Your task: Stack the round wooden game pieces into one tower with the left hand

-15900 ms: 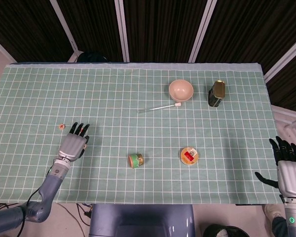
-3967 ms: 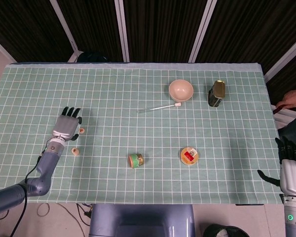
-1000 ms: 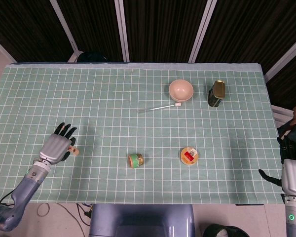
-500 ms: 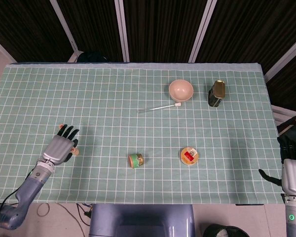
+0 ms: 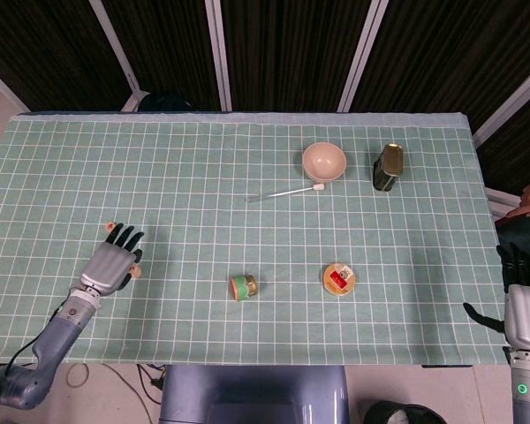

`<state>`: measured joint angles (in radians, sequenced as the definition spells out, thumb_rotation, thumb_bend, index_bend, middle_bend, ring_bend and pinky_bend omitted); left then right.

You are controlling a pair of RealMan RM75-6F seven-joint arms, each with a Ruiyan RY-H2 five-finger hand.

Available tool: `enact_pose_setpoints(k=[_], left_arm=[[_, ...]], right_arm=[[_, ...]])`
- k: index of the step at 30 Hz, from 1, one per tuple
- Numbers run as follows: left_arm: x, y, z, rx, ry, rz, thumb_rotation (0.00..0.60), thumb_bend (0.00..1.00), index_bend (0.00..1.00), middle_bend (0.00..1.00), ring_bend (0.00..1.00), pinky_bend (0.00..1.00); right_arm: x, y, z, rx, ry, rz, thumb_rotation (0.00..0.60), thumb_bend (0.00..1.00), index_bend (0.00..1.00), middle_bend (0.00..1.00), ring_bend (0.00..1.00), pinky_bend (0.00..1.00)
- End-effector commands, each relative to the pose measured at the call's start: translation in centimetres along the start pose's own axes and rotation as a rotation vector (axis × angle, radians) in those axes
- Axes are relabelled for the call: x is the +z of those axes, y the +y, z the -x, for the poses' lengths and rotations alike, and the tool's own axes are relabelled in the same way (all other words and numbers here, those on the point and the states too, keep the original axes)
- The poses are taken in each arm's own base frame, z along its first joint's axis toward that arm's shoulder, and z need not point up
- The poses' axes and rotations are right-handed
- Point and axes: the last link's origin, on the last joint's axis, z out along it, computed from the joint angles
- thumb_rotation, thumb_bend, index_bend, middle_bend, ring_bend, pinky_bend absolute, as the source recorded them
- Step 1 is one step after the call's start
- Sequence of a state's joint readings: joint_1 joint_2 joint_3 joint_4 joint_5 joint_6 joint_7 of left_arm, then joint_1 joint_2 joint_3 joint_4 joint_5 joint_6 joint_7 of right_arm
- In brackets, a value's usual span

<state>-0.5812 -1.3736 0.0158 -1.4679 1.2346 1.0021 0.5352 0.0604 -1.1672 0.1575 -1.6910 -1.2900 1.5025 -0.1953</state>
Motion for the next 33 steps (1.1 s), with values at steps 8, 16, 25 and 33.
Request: enact_pose_setpoints(k=[8,16,25,33], left_arm=[[-0.3,-0.1,-0.7,-0.012,0.028,-0.003,0.6,0.32,0.41,0.09,0.0,0.0],[-1.2,-2.1,-1.7,-0.029,0.064,-0.048,0.6,0.32,0.36,0.09,0.0,0.0],[0.5,-6.7,-1.9,-0.117,0.062,-0.185,0.6,0.29,0.33,0.06,0.0,0.0],[3.5,-9.1,-1.7,-0.149,0.024,-0.257,0.6,0.28,0.33,0.07,0.0,0.0]], right_arm=[[0.0,0.0,0.0,-0.003,-0.002,-0.002,0.6,0.23,0.05,0.01,0.04,0.0],[0.0,0.0,0.0,-0.002,0.003,-0.001,0.6,0.23,0.05,0.01,0.04,0.0],[-0.1,-0.1,0.1,-0.002,0.002,0.001,0.6,0.23,0.05,0.01,0.04,0.0],[0.0,-0.1,0.1,-0.006,0.002,0.007,0.6,0.23,0.05,0.01,0.04,0.0]])
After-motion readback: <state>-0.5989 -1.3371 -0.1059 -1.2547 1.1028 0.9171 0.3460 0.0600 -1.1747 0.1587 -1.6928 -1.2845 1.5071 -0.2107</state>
